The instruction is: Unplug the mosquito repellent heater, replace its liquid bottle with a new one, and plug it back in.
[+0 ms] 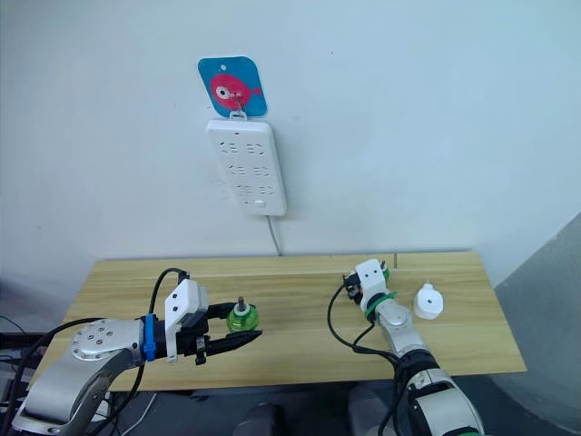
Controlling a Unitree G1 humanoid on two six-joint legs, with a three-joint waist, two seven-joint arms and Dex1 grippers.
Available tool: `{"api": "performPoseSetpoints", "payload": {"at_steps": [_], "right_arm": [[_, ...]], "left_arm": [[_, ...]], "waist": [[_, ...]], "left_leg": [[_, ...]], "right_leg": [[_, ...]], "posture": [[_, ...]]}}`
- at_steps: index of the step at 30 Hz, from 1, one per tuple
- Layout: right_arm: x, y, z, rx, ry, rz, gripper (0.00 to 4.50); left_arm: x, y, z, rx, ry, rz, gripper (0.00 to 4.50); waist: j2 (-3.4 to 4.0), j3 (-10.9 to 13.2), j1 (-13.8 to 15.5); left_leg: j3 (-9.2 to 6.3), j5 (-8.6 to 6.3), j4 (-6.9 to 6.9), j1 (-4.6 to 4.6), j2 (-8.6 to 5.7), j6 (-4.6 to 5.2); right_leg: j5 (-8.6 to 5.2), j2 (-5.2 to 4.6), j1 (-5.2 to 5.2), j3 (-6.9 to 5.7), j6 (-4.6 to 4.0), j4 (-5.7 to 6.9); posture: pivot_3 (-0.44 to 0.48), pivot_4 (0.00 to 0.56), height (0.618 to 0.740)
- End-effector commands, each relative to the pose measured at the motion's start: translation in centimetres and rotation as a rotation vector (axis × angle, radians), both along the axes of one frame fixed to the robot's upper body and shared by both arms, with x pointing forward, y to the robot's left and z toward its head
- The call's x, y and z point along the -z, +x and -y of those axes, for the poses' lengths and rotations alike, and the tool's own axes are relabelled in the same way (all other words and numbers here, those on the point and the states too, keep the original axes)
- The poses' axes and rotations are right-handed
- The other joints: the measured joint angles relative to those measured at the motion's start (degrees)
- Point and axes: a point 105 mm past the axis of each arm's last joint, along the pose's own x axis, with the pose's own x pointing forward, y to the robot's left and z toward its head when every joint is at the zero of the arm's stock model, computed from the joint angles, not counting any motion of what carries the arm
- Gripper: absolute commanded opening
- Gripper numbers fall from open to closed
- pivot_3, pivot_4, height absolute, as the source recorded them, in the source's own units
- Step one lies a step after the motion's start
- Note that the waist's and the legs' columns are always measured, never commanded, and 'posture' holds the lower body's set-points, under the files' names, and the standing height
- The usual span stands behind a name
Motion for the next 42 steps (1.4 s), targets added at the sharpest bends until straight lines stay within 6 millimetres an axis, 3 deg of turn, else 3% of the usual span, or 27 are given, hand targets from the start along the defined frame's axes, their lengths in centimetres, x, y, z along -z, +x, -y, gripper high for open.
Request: {"api": "performPoseSetpoints", "payload": {"at_steps": [1,3,8,14,17,21,26,33,36,42], "right_arm": [[-4.1,0.5,0.1,-0.036,0.054,0.151,3.74],[-6.4,-0.6,-0.8,-0.138,0.082,0.203,4.43],[-11.5,-5.1,-2.8,-0.474,0.055,0.236,4.5],[-16.0,-9.6,-4.3,-0.849,0.023,0.081,4.5],[-17.1,-11.3,-4.9,-0.983,0.013,-0.005,4.5],[-17.8,-12.0,-5.8,-1.037,0.037,-0.053,4.5],[-18.2,-11.6,-7.3,-1.021,0.105,-0.05,4.5],[-18.5,-11.1,-8.5,-1.002,0.162,-0.04,4.5],[-18.4,-11.0,-8.7,-1.001,0.161,-0.037,3.9],[-17.8,-10.6,-8.6,-0.993,0.106,-0.023,1.73]], "left_arm": [[-0.9,0.5,0.0,0.008,-0.005,0.046,2.32],[-1.0,0.9,0.1,0.01,-0.01,0.054,2.32],[-1.3,1.8,0.6,0.045,-0.027,0.074,2.32],[-2.3,2.0,2.9,0.201,-0.043,0.087,2.32],[-2.9,2.4,4.1,0.257,-0.066,0.09,2.32],[-3.7,2.9,5.2,0.3,-0.084,0.118,2.32],[-4.6,3.3,6.2,0.33,-0.108,0.154,2.32],[-4.1,3.3,6.3,0.346,-0.115,0.159,2.32],[-4.1,3.3,6.4,0.346,-0.12,0.163,2.32],[-4.2,3.3,6.4,0.327,-0.149,0.158,2.32]], "waist": [[0.03,0.0,0.0],[0.07,0.0,0.0],[0.09,0.0,0.0],[0.05,0.0,-0.2],[0.02,0.0,-0.4],[-0.04,0.0,-0.8],[-0.06,0.0,-1.8],[-0.07,-0.1,-2.9],[-0.08,-0.1,-3.1],[-0.1,-0.1,-3.2]], "left_leg": [[0.01,0.0,0.0,-0.01,0.0,0.0],[-0.03,0.0,0.0,-0.02,0.0,0.0],[-0.14,0.0,0.01,-0.06,0.01,-0.01],[-0.1,0.02,0.06,-0.04,0.0,-0.02],[-0.1,0.02,0.06,-0.04,0.01,-0.02],[-0.11,0.01,0.03,-0.09,0.01,-0.02],[-0.14,0.01,0.03,-0.14,-0.01,-0.02],[-0.15,0.01,0.03,-0.13,0.0,-0.02],[-0.17,0.01,0.03,-0.13,0.0,-0.02],[-0.17,0.01,0.03,-0.13,-0.01,-0.02]], "right_leg": [[0.0,0.0,-0.01,0.0,0.0,0.0],[-0.01,0.0,0.0,-0.02,0.02,0.0],[-0.12,-0.01,0.01,-0.12,0.2,0.0],[-0.12,-0.01,0.02,-0.09,0.2,-0.01],[-0.13,0.01,0.02,-0.1,0.21,-0.04],[-0.13,0.02,0.0,-0.13,0.21,-0.1],[-0.12,0.0,-0.02,-0.16,0.21,-0.11],[-0.12,0.0,-0.02,-0.16,0.21,-0.08],[-0.12,0.0,-0.01,-0.18,0.21,-0.08],[-0.12,0.0,-0.02,-0.18,0.21,-0.08]], "posture": [[-0.085,0.135,0.724],[-0.09,0.132,0.724],[-0.132,0.119,0.724],[-0.166,0.115,0.724],[-0.183,0.11,0.724],[-0.193,0.107,0.724],[-0.198,0.1,0.724],[-0.198,0.092,0.724],[-0.196,0.092,0.724],[-0.189,0.092,0.724]]}}
